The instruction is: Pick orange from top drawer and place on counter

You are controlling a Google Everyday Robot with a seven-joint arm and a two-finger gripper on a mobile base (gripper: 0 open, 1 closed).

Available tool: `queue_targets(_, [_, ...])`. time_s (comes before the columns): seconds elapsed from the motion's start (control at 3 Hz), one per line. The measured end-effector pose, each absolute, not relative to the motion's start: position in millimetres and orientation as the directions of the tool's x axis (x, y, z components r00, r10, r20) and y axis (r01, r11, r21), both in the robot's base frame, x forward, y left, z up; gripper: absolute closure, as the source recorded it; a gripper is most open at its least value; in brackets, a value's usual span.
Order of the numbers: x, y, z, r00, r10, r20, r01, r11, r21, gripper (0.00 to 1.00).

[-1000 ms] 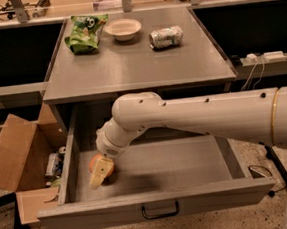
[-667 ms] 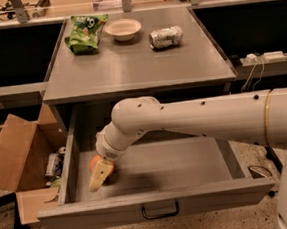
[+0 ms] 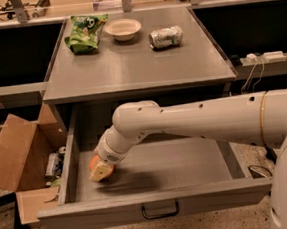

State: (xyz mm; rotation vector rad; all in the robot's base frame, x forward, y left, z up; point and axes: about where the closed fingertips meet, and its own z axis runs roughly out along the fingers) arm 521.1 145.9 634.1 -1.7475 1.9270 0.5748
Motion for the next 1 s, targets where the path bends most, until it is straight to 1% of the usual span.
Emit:
queue_targets(0.33, [520,140,623,-0.087,-0.795,-0.600,-0.995,0.100,0.012,0.61])
queue_targets(0.67, [522,128,623,-0.086,-0.777,-0.624,-0.994,0.107,0.004,0.85])
queue_targets(1.0, [530,120,660,-0.052,-0.716,-0.696,-0.992,0.120,-0.049,1.00])
